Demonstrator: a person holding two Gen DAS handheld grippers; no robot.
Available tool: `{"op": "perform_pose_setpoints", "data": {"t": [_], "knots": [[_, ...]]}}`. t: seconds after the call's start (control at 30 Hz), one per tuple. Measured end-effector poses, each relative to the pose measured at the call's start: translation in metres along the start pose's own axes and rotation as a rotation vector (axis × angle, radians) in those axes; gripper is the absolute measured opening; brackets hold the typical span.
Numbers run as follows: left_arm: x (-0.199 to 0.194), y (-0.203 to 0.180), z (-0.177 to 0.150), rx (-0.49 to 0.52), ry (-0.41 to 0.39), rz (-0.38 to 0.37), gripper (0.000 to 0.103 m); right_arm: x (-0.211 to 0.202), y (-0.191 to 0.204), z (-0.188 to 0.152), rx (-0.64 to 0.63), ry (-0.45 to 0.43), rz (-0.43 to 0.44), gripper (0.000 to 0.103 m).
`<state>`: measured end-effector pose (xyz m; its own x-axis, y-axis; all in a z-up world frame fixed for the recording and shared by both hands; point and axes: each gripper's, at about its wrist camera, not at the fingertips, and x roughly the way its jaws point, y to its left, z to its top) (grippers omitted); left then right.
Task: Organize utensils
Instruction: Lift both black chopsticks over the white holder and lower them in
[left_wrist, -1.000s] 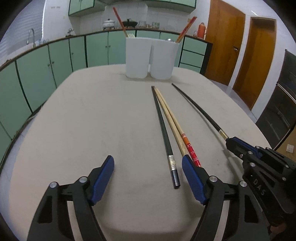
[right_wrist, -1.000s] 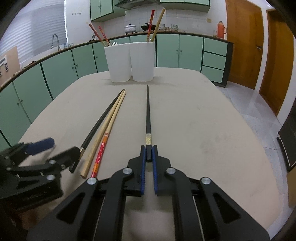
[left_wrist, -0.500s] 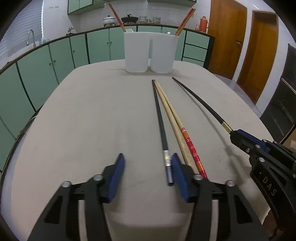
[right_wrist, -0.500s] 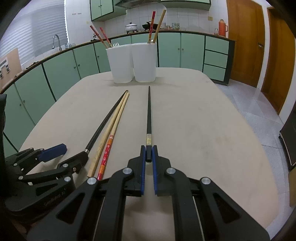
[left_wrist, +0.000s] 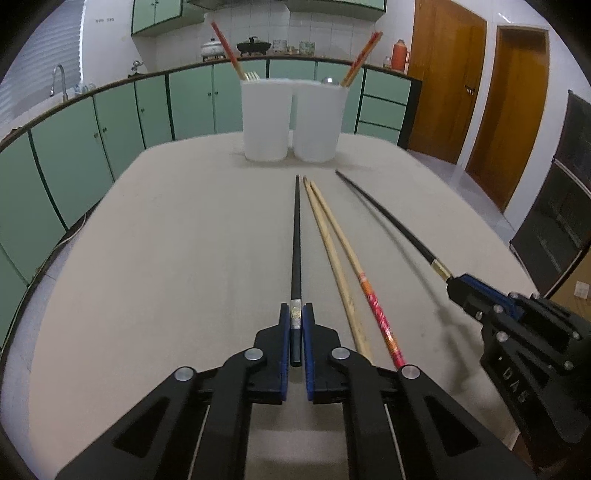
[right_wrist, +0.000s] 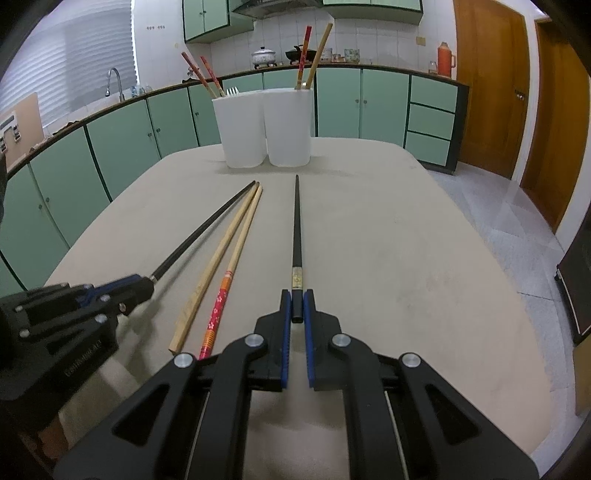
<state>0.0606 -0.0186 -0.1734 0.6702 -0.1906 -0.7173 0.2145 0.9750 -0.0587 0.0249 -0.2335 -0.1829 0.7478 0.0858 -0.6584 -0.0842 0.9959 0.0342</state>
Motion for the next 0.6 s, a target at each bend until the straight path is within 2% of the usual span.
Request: {"op": "perform_pose_setpoints", "data": {"t": [0.3, 0.6], "knots": [[-0.032, -0.004, 0.023, 0.003, -0.1, 0.01, 0.007, -0.022, 0.001, 0.016, -0.019, -0.07, -0.001, 0.006], [-0.068, -0.006, 0.056, 0.013, -0.215, -0.008, 0.007, -0.048, -0.001, 0.049, -0.038, -0.155, 0.024, 0.006]]}}
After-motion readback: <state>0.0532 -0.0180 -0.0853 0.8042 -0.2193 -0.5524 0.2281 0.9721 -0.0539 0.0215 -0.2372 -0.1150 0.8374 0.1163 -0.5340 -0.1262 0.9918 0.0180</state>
